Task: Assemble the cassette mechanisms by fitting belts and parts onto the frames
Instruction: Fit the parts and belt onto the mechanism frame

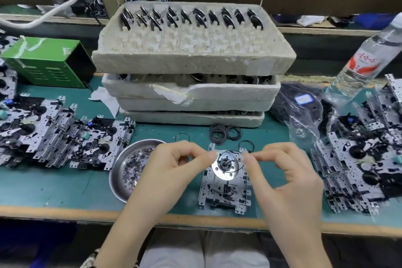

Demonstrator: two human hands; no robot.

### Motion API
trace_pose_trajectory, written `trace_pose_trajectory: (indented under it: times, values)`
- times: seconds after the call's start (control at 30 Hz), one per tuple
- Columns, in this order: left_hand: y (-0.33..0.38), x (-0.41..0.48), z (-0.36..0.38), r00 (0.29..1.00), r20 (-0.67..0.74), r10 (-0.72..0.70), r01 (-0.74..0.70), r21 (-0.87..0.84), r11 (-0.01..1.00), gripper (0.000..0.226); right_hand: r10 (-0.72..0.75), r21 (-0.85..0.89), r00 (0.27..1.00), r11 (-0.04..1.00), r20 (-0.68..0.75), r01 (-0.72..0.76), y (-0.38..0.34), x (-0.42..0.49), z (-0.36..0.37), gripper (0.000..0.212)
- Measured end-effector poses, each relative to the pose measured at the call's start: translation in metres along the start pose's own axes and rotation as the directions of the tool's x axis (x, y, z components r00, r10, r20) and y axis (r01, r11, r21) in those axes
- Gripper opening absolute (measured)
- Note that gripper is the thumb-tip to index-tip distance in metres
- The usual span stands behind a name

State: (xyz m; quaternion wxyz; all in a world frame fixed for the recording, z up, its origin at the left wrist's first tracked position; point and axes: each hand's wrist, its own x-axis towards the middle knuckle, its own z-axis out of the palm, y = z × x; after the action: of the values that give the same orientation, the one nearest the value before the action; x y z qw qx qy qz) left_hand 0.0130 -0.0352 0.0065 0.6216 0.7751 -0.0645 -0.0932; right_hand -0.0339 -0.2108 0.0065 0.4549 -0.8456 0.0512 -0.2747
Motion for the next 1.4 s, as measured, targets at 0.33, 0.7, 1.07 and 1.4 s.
trace_pose_trajectory:
  times: [0.33, 0.7, 1.07, 1.4]
  values:
    - [-0.008, -0.005, 0.006, 0.977, 0.062, 0.205, -0.208, 0.032, 0.978, 0.026, 0.261, 0.332, 0.929, 0.880, 0.263, -0.341, 0.010, 0.010, -0.013, 0.018]
    - [-0.041, 0.013, 0.024, 0.573, 0.011, 0.819, -0.677, 0.569, 0.466, 0.009, 0.187, 0.418, 0.605, 0.567, 0.774, -0.710, 0.034, 0.033, -0.015, 0.029]
    - [-0.059, 0.028, 0.030, 0.378, 0.307, 0.873, -0.662, 0.749, 0.023, 0.008, 0.197, 0.217, 0.621, 0.823, 0.759, -0.525, 0.062, 0.055, -0.012, 0.030]
    - [-0.059, 0.025, 0.026, 0.445, 0.424, 0.789, -0.654, 0.755, -0.037, 0.012, 0.200, 0.151, 0.633, 0.878, 0.748, -0.455, 0.073, 0.049, -0.006, 0.036]
